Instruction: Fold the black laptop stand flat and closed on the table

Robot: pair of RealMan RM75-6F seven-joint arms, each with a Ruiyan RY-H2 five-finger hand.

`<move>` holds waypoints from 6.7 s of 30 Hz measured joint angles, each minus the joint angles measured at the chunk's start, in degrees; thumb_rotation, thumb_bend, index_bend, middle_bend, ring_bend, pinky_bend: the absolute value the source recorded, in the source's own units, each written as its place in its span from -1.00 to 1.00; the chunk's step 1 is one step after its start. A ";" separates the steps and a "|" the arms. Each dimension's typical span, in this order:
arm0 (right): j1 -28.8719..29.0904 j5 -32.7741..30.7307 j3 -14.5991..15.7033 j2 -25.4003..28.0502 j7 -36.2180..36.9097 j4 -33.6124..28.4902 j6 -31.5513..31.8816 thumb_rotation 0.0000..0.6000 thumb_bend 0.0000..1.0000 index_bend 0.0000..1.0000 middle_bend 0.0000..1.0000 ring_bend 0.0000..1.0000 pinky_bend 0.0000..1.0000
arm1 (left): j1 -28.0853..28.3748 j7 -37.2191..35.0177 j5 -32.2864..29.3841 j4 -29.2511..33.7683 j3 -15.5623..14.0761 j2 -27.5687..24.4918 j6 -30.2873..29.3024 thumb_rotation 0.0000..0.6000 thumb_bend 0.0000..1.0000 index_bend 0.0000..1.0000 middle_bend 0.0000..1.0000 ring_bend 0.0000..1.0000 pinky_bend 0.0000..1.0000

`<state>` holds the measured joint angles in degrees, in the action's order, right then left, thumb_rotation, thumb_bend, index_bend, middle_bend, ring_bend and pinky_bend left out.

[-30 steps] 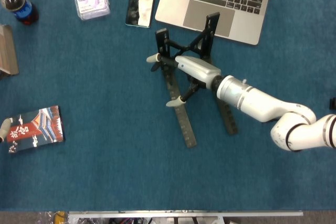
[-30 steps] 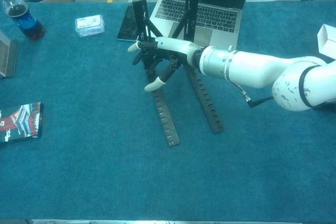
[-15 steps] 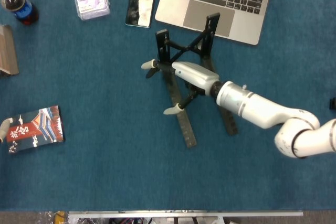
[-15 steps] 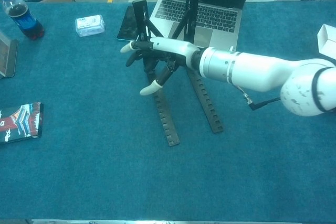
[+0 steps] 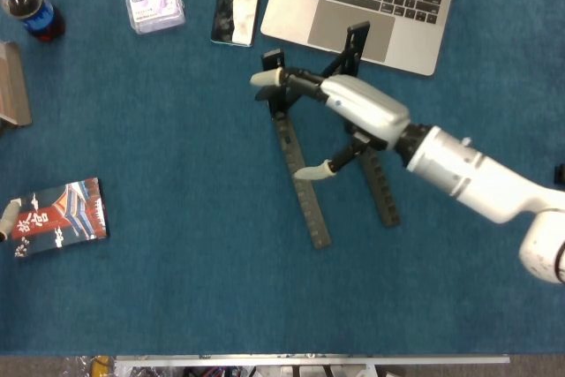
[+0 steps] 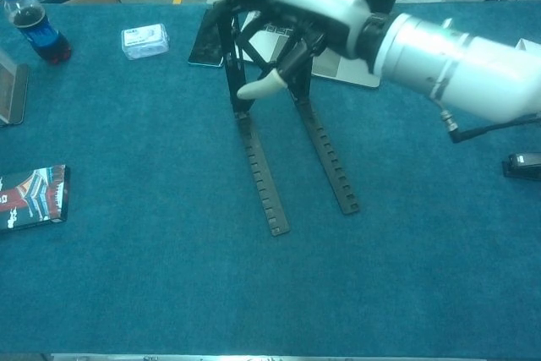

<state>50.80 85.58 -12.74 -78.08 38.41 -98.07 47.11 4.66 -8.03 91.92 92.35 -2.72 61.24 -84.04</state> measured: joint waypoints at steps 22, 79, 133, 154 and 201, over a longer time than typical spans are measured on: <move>-1.25 -3.13 -1.51 0.81 -6.25 1.07 4.98 1.00 -1.00 -0.73 -0.53 -0.78 -0.58 | 1.08 0.81 -0.09 0.50 0.29 0.47 1.36 1.00 -0.30 -0.97 -0.92 -1.00 -1.00; 0.39 -2.23 -1.21 5.27 2.20 -7.85 0.33 1.00 -1.00 -0.73 -0.53 -0.78 -0.63 | 0.48 0.27 0.50 0.62 -0.14 -0.14 0.13 1.00 -0.30 -0.97 -0.92 -1.00 -1.00; -6.18 -1.77 11.31 7.42 -43.62 -0.82 1.12 1.00 -1.00 -0.77 -0.69 -0.85 -0.63 | 25.87 19.16 -6.59 5.83 2.06 5.08 37.11 1.00 -0.44 -0.97 -0.96 -1.00 -1.00; -8.00 4.81 14.19 6.13 -44.06 4.31 3.76 1.00 -1.00 -0.99 -0.82 -0.96 -0.65 | 32.59 21.78 -10.34 0.99 4.81 15.02 39.61 1.00 -0.44 -1.00 -1.00 -1.00 -1.00; 0.14 -45.70 15.71 11.97 -59.16 -14.83 -6.60 1.00 -1.00 -1.00 -0.72 -1.00 -0.82 | 37.79 21.61 -12.94 -5.10 3.72 22.49 38.73 1.00 -0.44 -1.00 -1.00 -1.00 -1.00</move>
<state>50.93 39.88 2.97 -66.10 -20.76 -112.90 40.51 42.46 13.58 78.97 87.25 1.00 83.74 -45.31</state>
